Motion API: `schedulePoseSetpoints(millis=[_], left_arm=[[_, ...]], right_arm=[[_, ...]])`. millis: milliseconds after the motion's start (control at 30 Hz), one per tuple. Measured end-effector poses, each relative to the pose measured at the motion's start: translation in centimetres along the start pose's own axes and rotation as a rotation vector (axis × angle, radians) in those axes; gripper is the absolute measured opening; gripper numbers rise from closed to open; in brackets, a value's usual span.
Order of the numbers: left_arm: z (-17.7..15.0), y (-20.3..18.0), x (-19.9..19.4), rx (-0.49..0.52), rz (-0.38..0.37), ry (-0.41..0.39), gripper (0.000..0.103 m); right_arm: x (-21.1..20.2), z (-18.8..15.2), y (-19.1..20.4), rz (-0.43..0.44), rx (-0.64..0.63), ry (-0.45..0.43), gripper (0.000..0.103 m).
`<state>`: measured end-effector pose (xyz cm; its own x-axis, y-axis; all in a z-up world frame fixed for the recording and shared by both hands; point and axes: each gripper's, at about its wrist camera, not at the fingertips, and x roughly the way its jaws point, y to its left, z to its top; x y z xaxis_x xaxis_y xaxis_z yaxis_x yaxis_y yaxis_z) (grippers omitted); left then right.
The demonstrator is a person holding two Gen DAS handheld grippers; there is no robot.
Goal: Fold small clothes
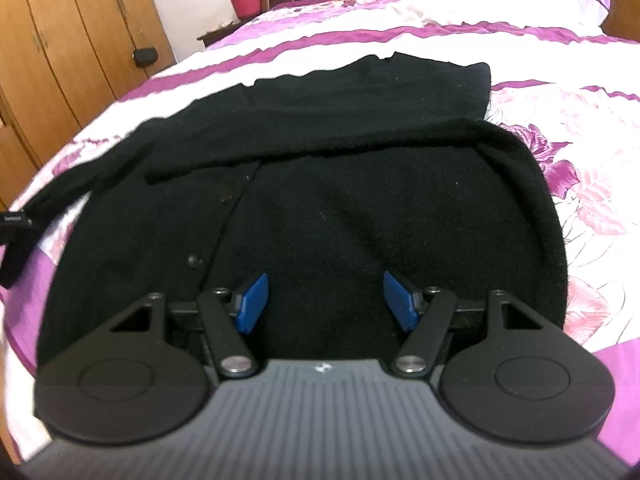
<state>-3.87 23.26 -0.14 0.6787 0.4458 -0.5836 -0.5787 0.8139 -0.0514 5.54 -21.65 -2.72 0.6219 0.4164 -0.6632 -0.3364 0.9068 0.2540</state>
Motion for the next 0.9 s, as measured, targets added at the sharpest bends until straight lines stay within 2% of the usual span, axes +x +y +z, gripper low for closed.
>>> schedulePoseSetpoints(millis=[233, 600, 767, 900], left_arm=[[2.0, -1.1, -2.4, -0.012, -0.059, -0.083, 0.016], [5.9, -7.6, -6.7, 0.045, -0.26, -0.191, 0.016], [7.0, -12.4, -7.6, 0.088, -0.355, -0.177, 0.016], [6.5, -16.7, -7.6, 0.139, -0.412, -0.149, 0.016]], right_arm=[[-1.8, 0.4, 0.0, 0.016, 0.019, -0.042, 0.066], [-2.5, 0.3, -0.7, 0.031, 0.045, -0.077, 0.066], [-2.8, 0.1, -1.3, 0.039, 0.066, -0.091, 0.066], [-3.2, -0.2, -1.9, 0.042, 0.082, -0.101, 0.066]])
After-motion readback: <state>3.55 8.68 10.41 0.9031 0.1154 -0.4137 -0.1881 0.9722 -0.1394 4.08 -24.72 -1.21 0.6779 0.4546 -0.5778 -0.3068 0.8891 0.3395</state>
